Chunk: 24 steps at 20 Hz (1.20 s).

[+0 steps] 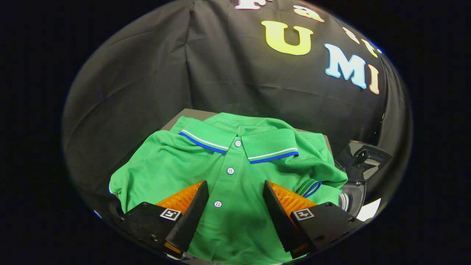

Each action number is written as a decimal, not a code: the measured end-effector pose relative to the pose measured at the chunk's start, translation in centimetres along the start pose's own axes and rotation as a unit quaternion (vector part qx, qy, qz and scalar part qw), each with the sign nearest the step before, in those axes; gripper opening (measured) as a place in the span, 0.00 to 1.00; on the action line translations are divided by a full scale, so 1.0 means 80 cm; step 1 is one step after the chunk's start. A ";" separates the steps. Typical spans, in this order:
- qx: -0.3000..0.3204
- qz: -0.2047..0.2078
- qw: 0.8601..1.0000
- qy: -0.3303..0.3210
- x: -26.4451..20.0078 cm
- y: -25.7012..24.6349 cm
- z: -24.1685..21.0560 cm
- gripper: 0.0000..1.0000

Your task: Put the clothes into the washing machine and then close the washing machine lid.

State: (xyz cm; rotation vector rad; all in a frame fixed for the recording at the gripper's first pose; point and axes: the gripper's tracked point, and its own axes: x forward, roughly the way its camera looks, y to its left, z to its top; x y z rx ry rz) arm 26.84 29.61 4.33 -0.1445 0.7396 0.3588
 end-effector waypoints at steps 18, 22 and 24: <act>0.002 0.018 1.000 0.008 -0.008 0.010 -0.003 0.03; 0.011 0.023 1.000 0.003 -0.008 0.012 -0.002 0.05; 0.036 0.024 0.999 0.011 -0.009 0.010 -0.006 0.05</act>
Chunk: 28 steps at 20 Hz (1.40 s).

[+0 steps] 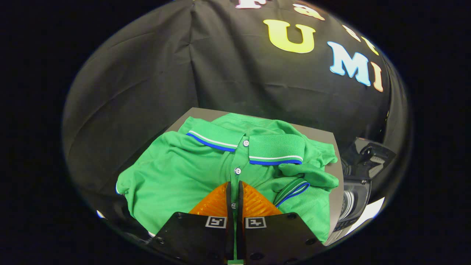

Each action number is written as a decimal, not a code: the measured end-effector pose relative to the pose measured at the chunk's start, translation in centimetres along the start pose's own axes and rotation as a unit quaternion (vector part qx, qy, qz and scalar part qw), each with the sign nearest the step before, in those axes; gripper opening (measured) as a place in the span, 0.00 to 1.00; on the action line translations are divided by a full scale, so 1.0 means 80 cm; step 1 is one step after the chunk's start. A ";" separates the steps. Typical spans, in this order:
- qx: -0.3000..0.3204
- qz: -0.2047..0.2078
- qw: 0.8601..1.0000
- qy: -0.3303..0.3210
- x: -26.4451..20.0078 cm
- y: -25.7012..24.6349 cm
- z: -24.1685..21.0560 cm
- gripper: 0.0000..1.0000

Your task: Put the clothes into the washing machine and then close the washing machine lid.

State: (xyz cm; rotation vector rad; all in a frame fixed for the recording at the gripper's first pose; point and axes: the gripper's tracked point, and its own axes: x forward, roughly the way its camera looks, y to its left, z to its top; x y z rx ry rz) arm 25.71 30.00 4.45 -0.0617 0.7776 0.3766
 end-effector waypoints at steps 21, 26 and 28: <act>0.016 0.035 0.992 -0.121 -0.093 -0.015 0.087 0.04; 0.014 0.058 0.984 -0.167 -0.148 -0.029 0.128 0.04; 0.009 0.066 0.980 -0.188 -0.172 -0.034 0.149 0.04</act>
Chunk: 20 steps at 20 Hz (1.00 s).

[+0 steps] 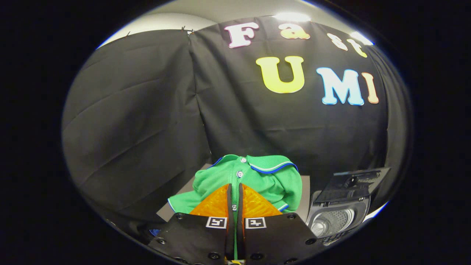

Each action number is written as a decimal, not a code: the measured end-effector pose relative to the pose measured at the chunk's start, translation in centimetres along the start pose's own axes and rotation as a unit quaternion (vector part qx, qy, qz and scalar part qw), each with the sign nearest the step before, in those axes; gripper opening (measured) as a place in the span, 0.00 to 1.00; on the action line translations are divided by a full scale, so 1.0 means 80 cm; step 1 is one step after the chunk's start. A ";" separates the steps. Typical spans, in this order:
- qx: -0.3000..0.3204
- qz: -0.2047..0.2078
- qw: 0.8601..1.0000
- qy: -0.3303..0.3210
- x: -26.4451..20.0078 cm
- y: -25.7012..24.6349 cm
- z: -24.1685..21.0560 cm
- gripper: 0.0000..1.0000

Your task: Put the clothes into the washing machine and then close the washing machine lid.

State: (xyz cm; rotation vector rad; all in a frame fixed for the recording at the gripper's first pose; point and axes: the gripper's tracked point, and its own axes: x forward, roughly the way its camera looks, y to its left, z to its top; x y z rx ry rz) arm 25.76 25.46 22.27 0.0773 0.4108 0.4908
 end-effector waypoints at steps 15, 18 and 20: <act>0.015 -0.011 0.997 -0.072 -0.073 -0.116 0.098 0.04; 0.030 -0.027 0.997 -0.072 -0.088 -0.158 0.095 0.04; 0.037 -0.040 0.996 -0.073 -0.102 -0.188 0.094 0.04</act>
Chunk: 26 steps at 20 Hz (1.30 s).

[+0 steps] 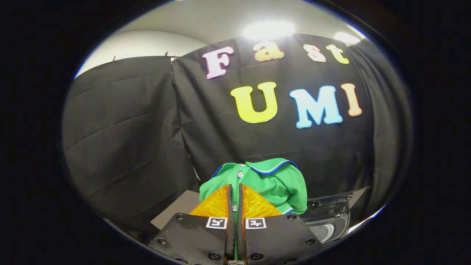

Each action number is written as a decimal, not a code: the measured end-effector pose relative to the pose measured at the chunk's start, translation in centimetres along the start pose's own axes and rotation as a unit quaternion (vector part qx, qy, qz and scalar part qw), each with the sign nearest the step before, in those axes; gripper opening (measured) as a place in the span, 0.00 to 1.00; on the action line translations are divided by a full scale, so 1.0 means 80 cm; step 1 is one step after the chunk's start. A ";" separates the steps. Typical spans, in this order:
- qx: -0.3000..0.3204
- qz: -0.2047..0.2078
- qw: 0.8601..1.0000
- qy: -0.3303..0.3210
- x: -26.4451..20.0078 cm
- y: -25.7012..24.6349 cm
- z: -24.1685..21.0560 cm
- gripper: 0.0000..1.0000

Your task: Put the clothes into the washing machine and then close the washing machine lid.

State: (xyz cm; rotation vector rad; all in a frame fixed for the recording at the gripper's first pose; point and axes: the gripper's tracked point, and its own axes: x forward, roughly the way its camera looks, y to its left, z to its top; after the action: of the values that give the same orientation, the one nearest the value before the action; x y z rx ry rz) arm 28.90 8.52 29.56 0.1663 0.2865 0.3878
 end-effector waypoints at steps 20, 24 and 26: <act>0.010 -0.110 0.994 0.018 -0.056 -0.255 -0.047 0.04; 0.007 -0.114 0.993 0.041 -0.040 -0.281 -0.084 0.04; 0.011 -0.117 0.992 0.049 -0.033 -0.295 -0.103 0.04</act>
State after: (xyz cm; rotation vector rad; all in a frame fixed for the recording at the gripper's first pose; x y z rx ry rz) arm 32.26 -13.15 17.34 0.1344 0.4033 0.1605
